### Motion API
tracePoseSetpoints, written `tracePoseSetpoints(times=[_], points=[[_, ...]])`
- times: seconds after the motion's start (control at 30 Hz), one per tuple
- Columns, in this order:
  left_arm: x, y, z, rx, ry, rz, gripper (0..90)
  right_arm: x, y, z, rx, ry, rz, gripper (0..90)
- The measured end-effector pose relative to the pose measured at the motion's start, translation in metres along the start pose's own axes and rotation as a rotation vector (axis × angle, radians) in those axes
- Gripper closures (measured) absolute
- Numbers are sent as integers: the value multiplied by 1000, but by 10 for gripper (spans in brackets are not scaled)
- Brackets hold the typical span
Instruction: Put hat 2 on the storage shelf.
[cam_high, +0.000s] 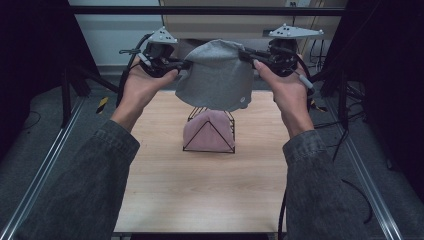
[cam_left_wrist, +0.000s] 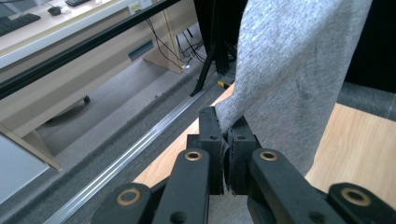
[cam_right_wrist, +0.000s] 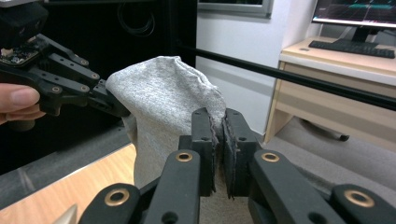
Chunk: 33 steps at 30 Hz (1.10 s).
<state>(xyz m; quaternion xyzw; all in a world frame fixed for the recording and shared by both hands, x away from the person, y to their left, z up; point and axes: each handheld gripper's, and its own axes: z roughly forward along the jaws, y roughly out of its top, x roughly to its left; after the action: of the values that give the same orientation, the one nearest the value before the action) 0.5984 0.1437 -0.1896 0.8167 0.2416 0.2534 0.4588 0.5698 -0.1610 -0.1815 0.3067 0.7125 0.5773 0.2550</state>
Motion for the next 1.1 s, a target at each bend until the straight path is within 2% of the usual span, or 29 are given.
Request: tracePoseSetpoints(times=[0.2, 0.43, 0.8, 1.1], points=[[3, -1, 12, -20, 10, -12, 873, -10, -3, 4, -20, -9, 12, 845], [10, -8, 24, -10, 28, -22, 873, -19, -12, 18, -10, -17, 23, 845], [25, -26, 43, -22, 64, -62, 873, -29, -27, 48, -11, -25, 0, 845], [30, -50, 57, 14, 46, -90, 873, -29, -47, 64, 27, -12, 11, 844]])
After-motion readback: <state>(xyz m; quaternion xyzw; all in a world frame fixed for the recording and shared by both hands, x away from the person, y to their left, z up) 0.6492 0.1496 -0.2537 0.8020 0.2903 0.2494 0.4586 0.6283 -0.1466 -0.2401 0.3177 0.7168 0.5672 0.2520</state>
